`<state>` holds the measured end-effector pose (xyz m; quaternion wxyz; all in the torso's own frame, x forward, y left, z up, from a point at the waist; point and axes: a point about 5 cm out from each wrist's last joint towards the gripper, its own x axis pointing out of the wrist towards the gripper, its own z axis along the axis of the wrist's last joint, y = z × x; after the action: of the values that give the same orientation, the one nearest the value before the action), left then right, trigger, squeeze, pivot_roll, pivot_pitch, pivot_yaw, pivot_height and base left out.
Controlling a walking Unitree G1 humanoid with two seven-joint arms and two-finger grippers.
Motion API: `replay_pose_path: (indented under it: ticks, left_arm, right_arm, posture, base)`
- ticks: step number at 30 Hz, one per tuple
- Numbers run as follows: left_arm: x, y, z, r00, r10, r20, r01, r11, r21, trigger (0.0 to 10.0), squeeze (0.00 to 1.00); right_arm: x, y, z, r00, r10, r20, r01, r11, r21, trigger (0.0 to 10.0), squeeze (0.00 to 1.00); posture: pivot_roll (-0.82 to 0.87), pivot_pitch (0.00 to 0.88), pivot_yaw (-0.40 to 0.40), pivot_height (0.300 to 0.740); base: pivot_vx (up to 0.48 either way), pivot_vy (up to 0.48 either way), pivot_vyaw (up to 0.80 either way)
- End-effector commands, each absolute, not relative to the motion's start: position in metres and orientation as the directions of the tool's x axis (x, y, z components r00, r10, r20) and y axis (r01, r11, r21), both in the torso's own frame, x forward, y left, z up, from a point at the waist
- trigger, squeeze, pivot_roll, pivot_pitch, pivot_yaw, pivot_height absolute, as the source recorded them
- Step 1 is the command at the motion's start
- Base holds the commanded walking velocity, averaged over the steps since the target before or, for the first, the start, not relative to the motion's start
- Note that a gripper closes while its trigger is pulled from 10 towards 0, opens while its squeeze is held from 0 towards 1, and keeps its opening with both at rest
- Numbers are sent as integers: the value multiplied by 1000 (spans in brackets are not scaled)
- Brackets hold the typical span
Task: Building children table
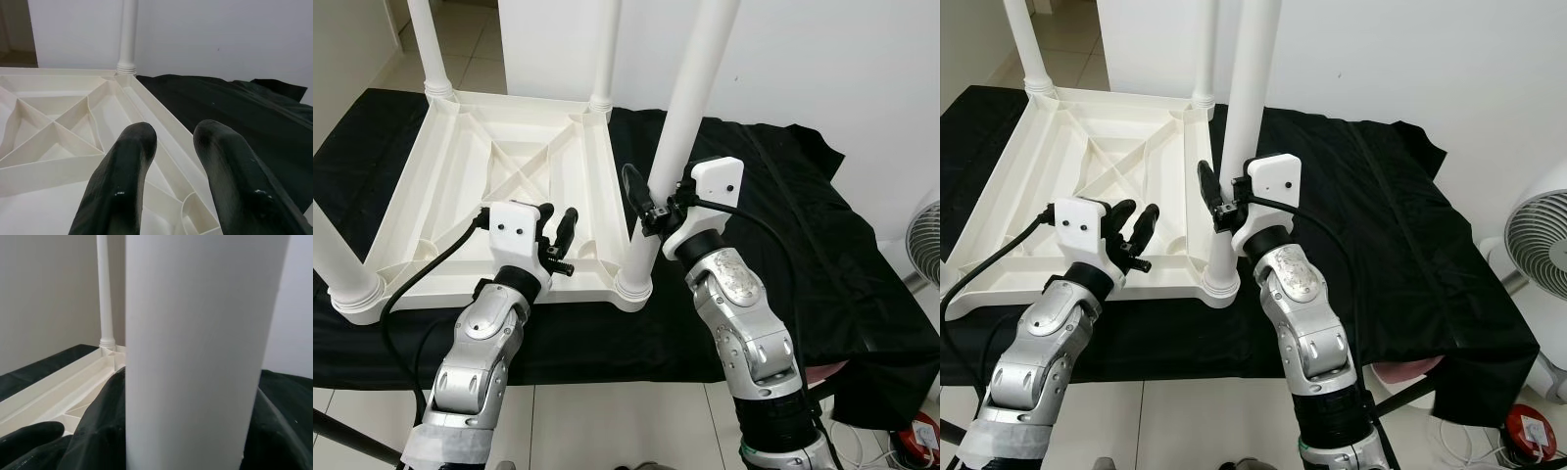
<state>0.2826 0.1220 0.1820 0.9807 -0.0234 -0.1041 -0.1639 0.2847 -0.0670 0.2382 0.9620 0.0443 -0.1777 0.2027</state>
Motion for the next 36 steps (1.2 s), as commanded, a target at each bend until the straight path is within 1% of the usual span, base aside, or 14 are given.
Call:
replay_pose_path:
  ticks: [1,2,9,14,18,19,20,21,22,23,24,32,36]
  left_arm:
    - [282,116,181,911,-353,213,362,932,-7,10000,0]
    - [282,115,181,912,-351,212,360,933,-3,10000,0]
    - [283,119,181,916,-338,214,346,938,0,10000,0]
    - [286,120,182,915,-335,222,342,940,8,10000,0]
    - [286,120,183,915,-337,224,344,939,6,10000,0]
    - [286,120,183,914,-338,224,346,938,5,10000,0]
    - [286,119,182,914,-339,223,347,938,3,10000,0]
    - [287,119,183,914,-339,223,347,938,4,10000,0]
    - [287,119,183,914,-339,223,347,938,4,10000,0]
    - [287,118,183,913,-342,223,350,937,0,10000,0]
    - [287,118,183,913,-343,222,351,936,3,10000,0]
    - [286,119,183,914,-340,221,347,938,7,10000,0]
    - [286,120,182,915,-337,220,344,939,6,10000,0]
  right_arm:
    - [287,-73,234,883,334,329,-360,933,19,9137,0]
    - [287,-74,233,893,319,317,-347,937,35,10000,0]
    - [289,-78,230,915,278,294,-310,948,67,10000,0]
    - [293,-86,225,946,207,248,-245,961,131,10000,0]
    - [293,-87,223,952,197,236,-237,959,156,10000,0]
    - [293,-88,222,954,192,231,-233,959,164,4667,0]
    - [293,-88,222,955,189,228,-230,958,169,8000,0]
    - [293,-88,222,957,185,224,-227,958,177,6863,0]
    - [293,-88,222,957,185,224,-227,958,177,6863,0]
    - [293,-88,221,958,184,221,-225,958,177,9843,0]
    - [293,-88,221,960,180,216,-220,958,181,10000,0]
    - [293,-88,219,965,170,199,-209,958,196,10000,0]
    - [294,-91,218,971,146,187,-189,954,233,10000,0]
  posture:
    - [35,51,-117,740]
    - [35,49,-115,740]
    - [35,44,-112,740]
    - [32,38,-104,740]
    - [30,38,-99,740]
    - [28,38,-96,740]
    - [28,37,-94,740]
    - [28,39,-93,740]
    - [28,39,-93,740]
    - [28,40,-92,740]
    - [29,41,-92,740]
    - [34,46,-89,740]
    - [32,49,-87,740]
  base:
    - [0,0,0]
    - [0,0,0]
    - [0,0,0]
    - [0,0,0]
    - [0,0,0]
    - [0,0,0]
    - [0,0,0]
    - [0,0,0]
    - [0,0,0]
    - [0,0,0]
    - [0,0,0]
    - [0,0,0]
    - [0,0,0]
